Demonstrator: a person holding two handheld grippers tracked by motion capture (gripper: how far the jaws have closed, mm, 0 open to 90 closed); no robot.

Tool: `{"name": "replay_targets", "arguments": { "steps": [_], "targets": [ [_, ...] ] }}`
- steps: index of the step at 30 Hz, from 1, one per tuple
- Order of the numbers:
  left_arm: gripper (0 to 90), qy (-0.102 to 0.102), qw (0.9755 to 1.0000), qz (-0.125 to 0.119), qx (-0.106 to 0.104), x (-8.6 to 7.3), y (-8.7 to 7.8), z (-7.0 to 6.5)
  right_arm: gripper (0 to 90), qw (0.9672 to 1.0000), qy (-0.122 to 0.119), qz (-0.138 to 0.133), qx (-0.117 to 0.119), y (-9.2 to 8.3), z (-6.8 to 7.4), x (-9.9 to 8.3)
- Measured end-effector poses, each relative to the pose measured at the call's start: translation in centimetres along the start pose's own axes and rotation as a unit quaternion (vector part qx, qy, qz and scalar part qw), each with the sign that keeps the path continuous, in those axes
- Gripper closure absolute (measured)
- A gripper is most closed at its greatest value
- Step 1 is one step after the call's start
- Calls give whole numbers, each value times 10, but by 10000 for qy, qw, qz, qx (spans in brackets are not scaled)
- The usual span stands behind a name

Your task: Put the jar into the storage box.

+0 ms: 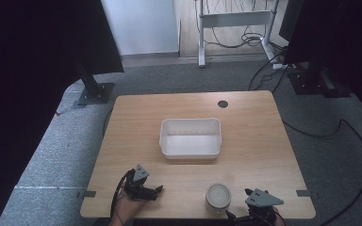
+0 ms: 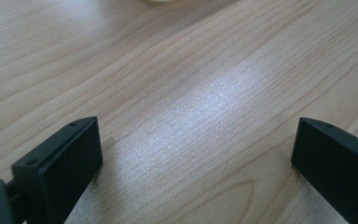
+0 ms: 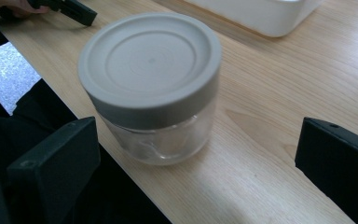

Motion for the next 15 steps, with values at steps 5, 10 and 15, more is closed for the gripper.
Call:
{"name": "replay_targets", "arguments": {
  "steps": [5,10,15],
  "targets": [
    [14,1,10000,0,1,0,0,0,0,10000,-37,-9,45,6,3,3],
    [15,-6,10000,-2,6,0,0,0,0,9999,-83,-25,92,11,7,6],
    [15,-6,10000,-3,8,0,0,0,0,9998,-131,-38,134,16,10,9]
  ]
}}
Point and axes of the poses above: each handheld gripper's, and its own axes: y roughly forward along the jaws, x roughly out of its top, z roughly to its left, the point moved 7 cm from there along y, roughly forward along the jaws, and after that the axes turned 12 degrees about -y, right-handed, at the moved point
